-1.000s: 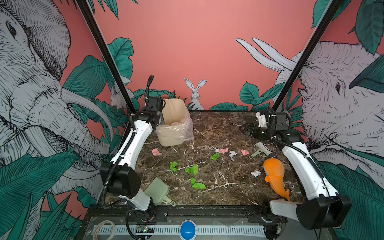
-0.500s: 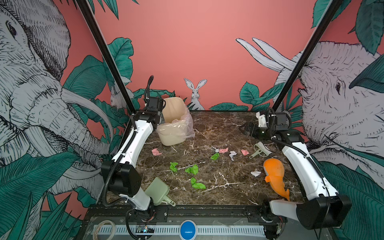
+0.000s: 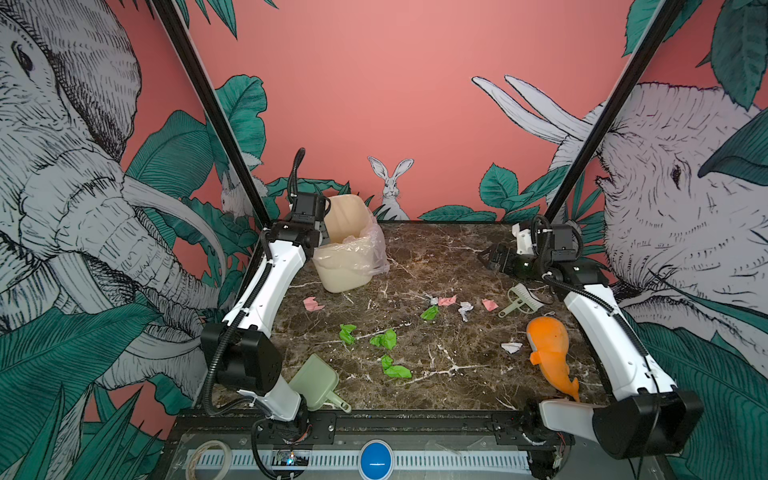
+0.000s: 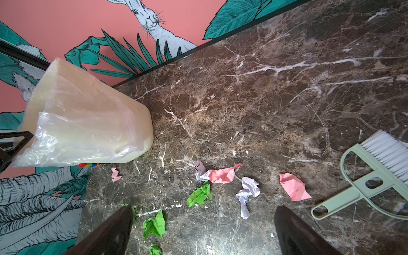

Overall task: Sweep away the paper scraps from the table
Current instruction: 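Release the bin and move the left gripper to the green dustpan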

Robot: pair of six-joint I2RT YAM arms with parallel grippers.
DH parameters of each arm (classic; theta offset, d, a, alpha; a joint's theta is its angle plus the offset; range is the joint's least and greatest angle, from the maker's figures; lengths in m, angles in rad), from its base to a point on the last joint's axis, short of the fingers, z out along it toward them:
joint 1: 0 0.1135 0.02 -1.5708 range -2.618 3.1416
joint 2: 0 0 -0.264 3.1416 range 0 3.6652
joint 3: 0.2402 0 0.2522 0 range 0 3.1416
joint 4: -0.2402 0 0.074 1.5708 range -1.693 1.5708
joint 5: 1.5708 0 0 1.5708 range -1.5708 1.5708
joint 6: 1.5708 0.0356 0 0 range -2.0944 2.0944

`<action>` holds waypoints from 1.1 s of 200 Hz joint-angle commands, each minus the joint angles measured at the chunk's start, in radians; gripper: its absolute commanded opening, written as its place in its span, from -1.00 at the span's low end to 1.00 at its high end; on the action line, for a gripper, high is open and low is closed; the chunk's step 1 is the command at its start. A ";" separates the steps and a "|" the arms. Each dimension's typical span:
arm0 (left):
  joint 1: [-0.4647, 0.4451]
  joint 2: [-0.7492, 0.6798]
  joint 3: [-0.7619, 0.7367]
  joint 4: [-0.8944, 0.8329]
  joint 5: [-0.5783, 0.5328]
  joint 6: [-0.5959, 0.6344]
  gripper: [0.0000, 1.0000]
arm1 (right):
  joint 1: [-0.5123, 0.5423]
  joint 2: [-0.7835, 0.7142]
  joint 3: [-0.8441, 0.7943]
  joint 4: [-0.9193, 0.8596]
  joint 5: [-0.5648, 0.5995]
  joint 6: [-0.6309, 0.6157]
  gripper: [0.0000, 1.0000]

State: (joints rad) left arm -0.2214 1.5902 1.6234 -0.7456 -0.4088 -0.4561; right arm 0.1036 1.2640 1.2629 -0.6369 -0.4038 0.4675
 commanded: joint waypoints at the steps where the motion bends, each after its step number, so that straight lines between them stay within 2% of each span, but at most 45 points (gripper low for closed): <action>1: 0.004 -0.075 -0.028 0.021 0.024 0.021 0.11 | 0.000 0.000 0.010 0.020 -0.006 -0.006 0.98; 25: 0.001 -0.117 -0.062 0.040 0.024 0.053 0.36 | 0.017 0.007 0.026 -0.006 0.017 -0.037 0.98; 56: -0.007 -0.181 -0.091 0.039 0.010 0.105 0.64 | 0.067 0.021 0.043 -0.073 0.104 -0.104 0.99; 88: -0.010 -0.267 -0.140 0.015 -0.008 0.148 0.90 | 0.076 0.009 0.029 -0.112 0.192 -0.128 0.99; 131: -0.039 -0.381 -0.214 -0.054 -0.050 0.176 0.99 | 0.080 0.001 -0.010 -0.149 0.211 -0.146 0.98; 161: -0.134 -0.471 -0.291 -0.127 -0.123 0.170 0.99 | 0.102 -0.008 -0.051 -0.160 0.229 -0.165 0.98; 179: -0.191 -0.533 -0.343 -0.186 -0.154 0.123 0.99 | 0.102 -0.019 -0.078 -0.157 0.234 -0.167 0.98; 220: -0.282 -0.654 -0.456 -0.339 -0.142 -0.023 0.99 | 0.096 -0.030 -0.123 -0.164 0.287 -0.145 0.98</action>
State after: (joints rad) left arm -0.4603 0.9989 1.2205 -0.9451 -0.5224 -0.3668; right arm 0.2012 1.2640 1.1568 -0.7940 -0.1635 0.3138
